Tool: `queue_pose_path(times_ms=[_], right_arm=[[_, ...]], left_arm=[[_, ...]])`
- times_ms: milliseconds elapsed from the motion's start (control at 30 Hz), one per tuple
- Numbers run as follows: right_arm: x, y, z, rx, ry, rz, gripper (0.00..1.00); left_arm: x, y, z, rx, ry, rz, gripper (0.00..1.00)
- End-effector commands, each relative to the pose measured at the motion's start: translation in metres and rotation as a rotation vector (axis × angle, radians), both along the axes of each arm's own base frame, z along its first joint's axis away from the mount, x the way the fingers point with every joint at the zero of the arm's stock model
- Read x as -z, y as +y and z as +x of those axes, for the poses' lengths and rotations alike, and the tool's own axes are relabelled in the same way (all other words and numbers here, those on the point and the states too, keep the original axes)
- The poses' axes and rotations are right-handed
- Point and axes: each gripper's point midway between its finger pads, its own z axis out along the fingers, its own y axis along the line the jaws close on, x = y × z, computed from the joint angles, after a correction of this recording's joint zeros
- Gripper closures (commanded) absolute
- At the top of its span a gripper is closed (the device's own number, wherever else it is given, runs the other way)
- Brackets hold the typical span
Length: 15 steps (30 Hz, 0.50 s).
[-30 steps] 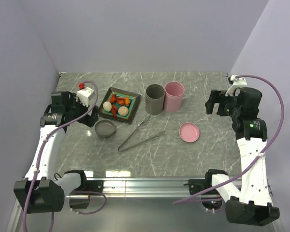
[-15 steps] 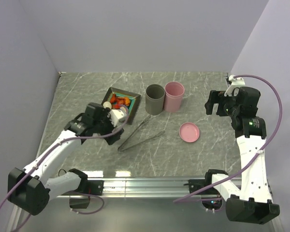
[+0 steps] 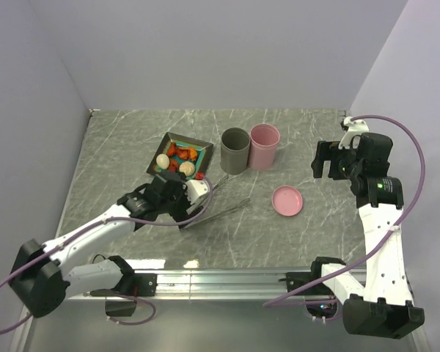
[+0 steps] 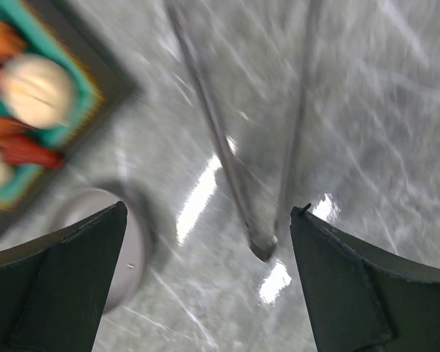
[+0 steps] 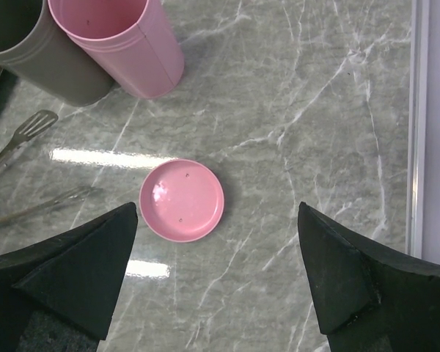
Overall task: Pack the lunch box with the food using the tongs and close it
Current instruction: Grab the clamp with the left arm
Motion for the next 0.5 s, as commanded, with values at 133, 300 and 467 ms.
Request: queue_pose_path(times_ms=[133,300,467], right_arm=[[-0.008,-0.001,0.002,-0.007,-0.011,-0.009,0.05],[-0.008,-0.001,0.001,-0.012,-0.012,-0.010,0.05],[-0.007,0.000,0.000,-0.017,-0.008,-0.015,0.05]], left_arm=[[-0.042,-0.014,-0.003,0.065,-0.077,-0.109,0.00],[-0.002,-0.011,-0.006,0.000,0.087,-0.020,0.01],[0.027,-0.013,0.000,-0.098,0.180,0.015,0.01]])
